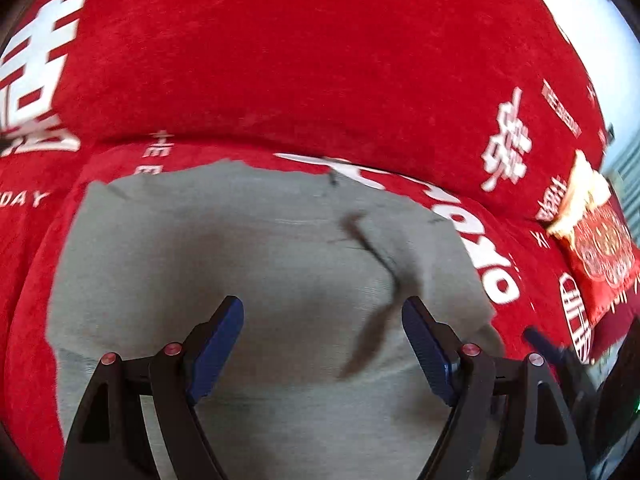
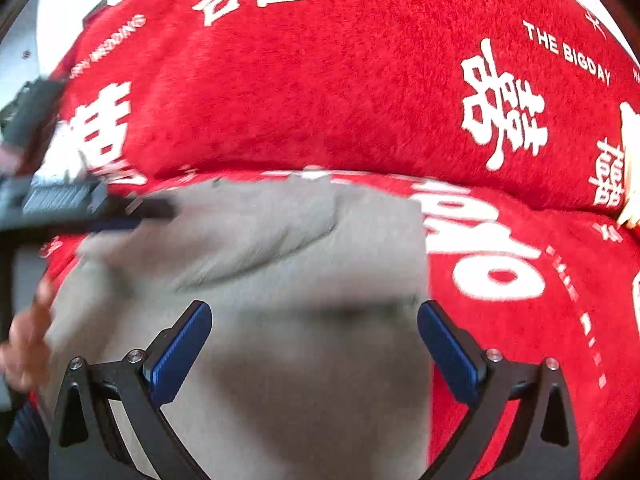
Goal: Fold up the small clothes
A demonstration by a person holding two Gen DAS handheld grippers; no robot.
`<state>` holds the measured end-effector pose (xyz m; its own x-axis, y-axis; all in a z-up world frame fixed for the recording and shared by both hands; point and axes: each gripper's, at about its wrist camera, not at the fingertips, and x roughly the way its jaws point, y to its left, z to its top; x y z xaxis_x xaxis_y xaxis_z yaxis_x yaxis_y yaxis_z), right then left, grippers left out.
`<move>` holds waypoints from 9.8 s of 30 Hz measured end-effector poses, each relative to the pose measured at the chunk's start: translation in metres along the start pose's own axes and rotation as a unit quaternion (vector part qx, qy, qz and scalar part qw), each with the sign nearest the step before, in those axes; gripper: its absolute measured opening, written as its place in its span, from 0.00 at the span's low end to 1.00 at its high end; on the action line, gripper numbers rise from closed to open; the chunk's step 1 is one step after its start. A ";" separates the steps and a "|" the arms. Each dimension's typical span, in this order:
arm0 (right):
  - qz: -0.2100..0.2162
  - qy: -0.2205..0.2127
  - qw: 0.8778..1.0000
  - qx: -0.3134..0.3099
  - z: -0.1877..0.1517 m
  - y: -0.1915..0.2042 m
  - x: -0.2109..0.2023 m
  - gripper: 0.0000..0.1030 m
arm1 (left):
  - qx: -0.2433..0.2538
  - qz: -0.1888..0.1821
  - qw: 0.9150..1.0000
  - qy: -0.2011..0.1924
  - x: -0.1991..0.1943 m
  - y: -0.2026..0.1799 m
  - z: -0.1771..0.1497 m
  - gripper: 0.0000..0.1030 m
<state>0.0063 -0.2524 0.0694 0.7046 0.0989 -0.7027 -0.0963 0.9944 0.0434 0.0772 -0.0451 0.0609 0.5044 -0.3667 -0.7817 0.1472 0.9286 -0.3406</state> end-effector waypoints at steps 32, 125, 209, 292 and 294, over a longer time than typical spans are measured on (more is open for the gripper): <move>-0.021 0.087 0.995 0.042 0.022 -0.031 0.059 0.45 | 0.089 0.107 0.990 0.021 0.026 -0.006 -0.045 0.80; 0.115 0.019 0.993 0.021 -0.100 -0.013 -0.120 0.16 | -0.058 0.055 0.996 -0.025 -0.139 0.063 -0.176 0.19; 0.167 0.007 0.979 0.114 -0.011 -0.038 -0.057 0.07 | -0.072 0.002 0.995 -0.067 -0.122 0.074 -0.079 0.11; 0.085 0.083 0.984 0.136 0.086 -0.057 0.119 0.07 | -0.029 0.097 0.995 -0.003 0.026 0.079 0.063 0.11; 0.084 0.086 0.983 0.138 0.085 -0.058 0.123 0.07 | -0.030 0.096 0.995 0.001 0.030 0.081 0.064 0.11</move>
<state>0.1581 -0.2949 0.0410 0.5628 0.2784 -0.7783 0.0096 0.9393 0.3429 0.1589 0.0226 0.0435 0.5166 -0.1832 -0.8364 -0.0032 0.9764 -0.2159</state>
